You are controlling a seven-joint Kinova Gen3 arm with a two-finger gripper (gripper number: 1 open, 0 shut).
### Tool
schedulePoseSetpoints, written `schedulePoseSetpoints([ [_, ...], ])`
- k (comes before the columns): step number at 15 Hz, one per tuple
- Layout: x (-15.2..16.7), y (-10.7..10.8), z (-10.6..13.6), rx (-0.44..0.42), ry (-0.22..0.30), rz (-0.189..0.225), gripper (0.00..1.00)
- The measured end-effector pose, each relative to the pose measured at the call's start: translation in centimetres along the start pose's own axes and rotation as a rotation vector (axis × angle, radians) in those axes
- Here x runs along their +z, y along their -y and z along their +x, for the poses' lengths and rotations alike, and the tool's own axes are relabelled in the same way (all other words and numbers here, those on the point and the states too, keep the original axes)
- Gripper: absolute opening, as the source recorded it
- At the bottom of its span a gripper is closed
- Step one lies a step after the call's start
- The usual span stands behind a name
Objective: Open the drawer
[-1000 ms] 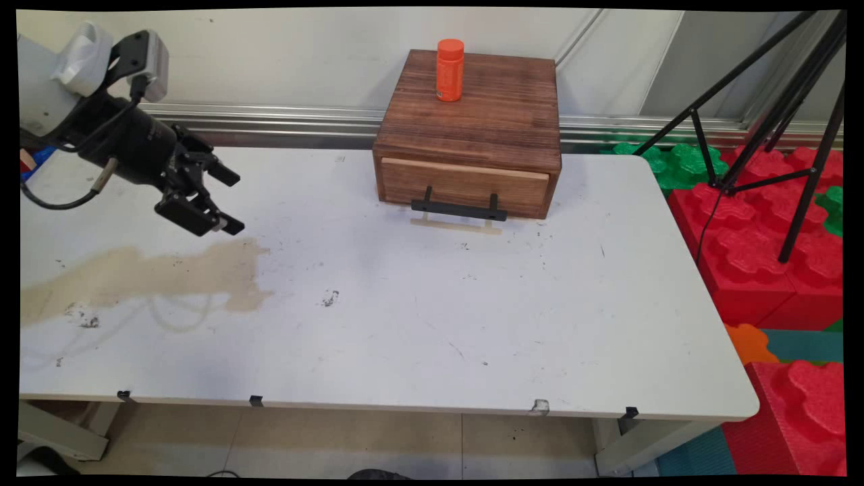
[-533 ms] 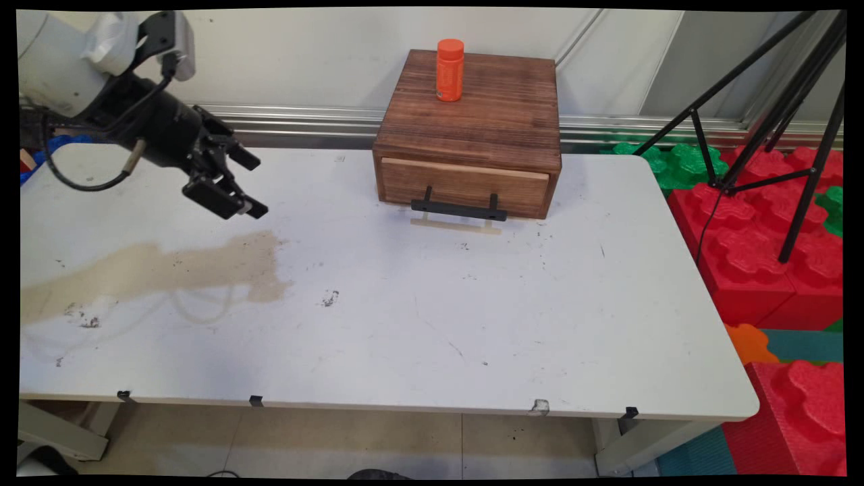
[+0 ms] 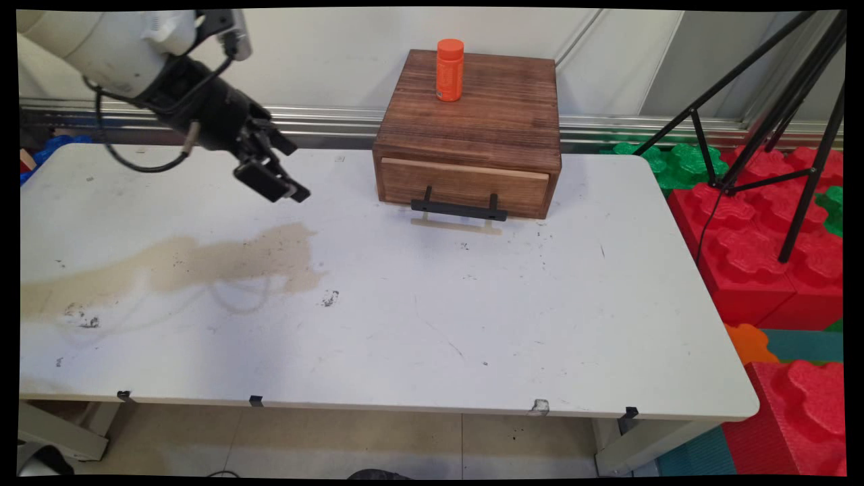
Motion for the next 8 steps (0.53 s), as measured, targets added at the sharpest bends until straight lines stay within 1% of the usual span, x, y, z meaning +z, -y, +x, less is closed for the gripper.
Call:
schedulePoseSetpoints([
  [8,2.7,-0.7,4.3,-0.015,-0.011,0.023,1.0],
])
